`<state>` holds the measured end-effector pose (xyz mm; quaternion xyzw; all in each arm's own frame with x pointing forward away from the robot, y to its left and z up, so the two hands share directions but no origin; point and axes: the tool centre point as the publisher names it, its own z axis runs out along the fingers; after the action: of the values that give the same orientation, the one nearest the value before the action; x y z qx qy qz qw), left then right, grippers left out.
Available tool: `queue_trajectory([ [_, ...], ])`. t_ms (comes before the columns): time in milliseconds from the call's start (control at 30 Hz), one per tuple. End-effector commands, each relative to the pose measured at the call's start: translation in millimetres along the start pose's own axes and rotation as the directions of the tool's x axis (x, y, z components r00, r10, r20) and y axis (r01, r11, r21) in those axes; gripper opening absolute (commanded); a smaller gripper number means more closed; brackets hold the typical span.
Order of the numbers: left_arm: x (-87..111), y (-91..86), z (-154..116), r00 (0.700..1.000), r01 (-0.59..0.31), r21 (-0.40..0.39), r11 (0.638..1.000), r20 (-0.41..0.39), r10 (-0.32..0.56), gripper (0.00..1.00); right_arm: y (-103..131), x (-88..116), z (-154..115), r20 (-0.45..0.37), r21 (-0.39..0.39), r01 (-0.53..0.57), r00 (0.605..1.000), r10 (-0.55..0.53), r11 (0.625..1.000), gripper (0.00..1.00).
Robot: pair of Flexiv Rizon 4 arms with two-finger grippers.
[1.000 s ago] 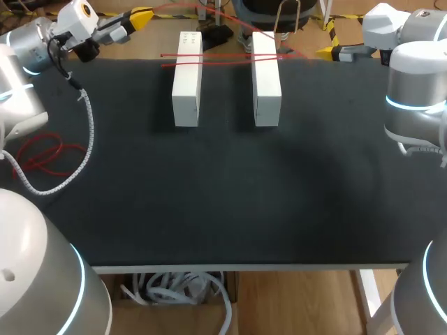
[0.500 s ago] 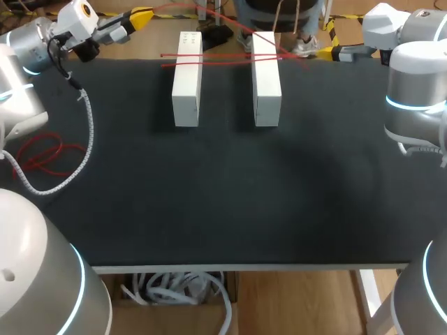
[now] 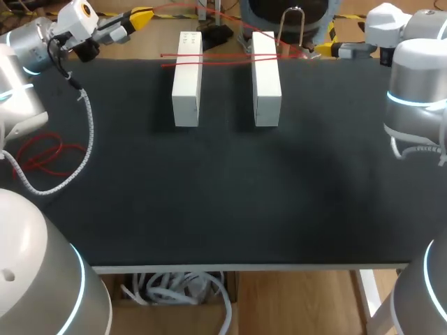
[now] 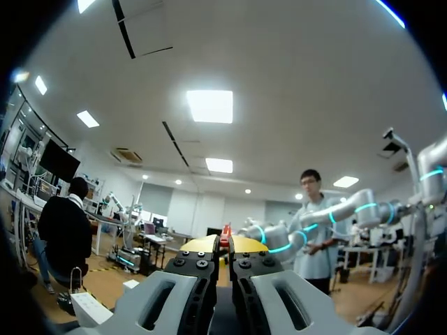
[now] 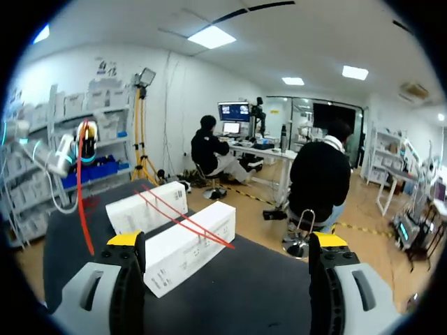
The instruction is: Grab the tape and strap the tape.
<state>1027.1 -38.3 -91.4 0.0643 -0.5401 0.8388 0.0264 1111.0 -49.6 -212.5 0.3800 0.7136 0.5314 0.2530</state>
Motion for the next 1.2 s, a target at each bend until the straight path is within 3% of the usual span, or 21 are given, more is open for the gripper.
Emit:
queue_trajectory([
  [33,-0.4,0.3,0,1.000,0.000,0.001,1.000,-0.001,0.000,0.00,-2,0,-21,0.033,-0.075,-0.216,0.975,0.219,0.974,1.00],
  [167,-0.4,0.3,0,1.000,0.000,0.001,1.000,-0.001,0.000,0.00,2,10,-46,0.047,-0.117,-0.411,0.907,0.419,0.904,1.00],
  [300,-0.4,0.3,0,1.000,0.000,0.001,1.000,-0.001,0.000,0.00,3,17,-66,0.041,-0.167,-0.596,0.792,0.610,0.785,1.00],
  [433,-0.4,0.3,0,1.000,0.000,0.001,1.000,-0.001,0.000,0.00,3,34,-86,-0.015,-0.222,-0.733,0.662,0.749,0.643,1.00],
  [567,-0.4,0.3,0,1.000,0.000,0.001,1.000,-0.001,0.000,0.00,4,52,-103,-0.076,-0.282,-0.842,0.498,0.864,0.461,1.00],
  [633,-0.4,0.3,0,1.000,0.000,0.001,1.000,-0.001,0.000,0.00,5,60,-111,-0.114,-0.303,-0.874,0.430,0.896,0.381,1.00],
  [700,-0.4,0.3,0,1.000,0.000,0.001,1.000,-0.001,0.000,0.00,5,67,-120,-0.153,-0.336,-0.901,0.340,0.928,0.275,1.00],
  [867,-0.4,0.3,0,1.000,0.000,0.001,1.000,-0.001,0.000,0.00,5,83,-135,-0.227,-0.378,-0.921,0.195,0.954,0.098,1.00],
  [1200,-0.4,0.3,0,1.000,0.000,0.001,1.000,-0.001,0.000,0.00,-7,122,-140,-0.333,-0.381,-0.917,0.020,0.943,-0.115,1.00],
])
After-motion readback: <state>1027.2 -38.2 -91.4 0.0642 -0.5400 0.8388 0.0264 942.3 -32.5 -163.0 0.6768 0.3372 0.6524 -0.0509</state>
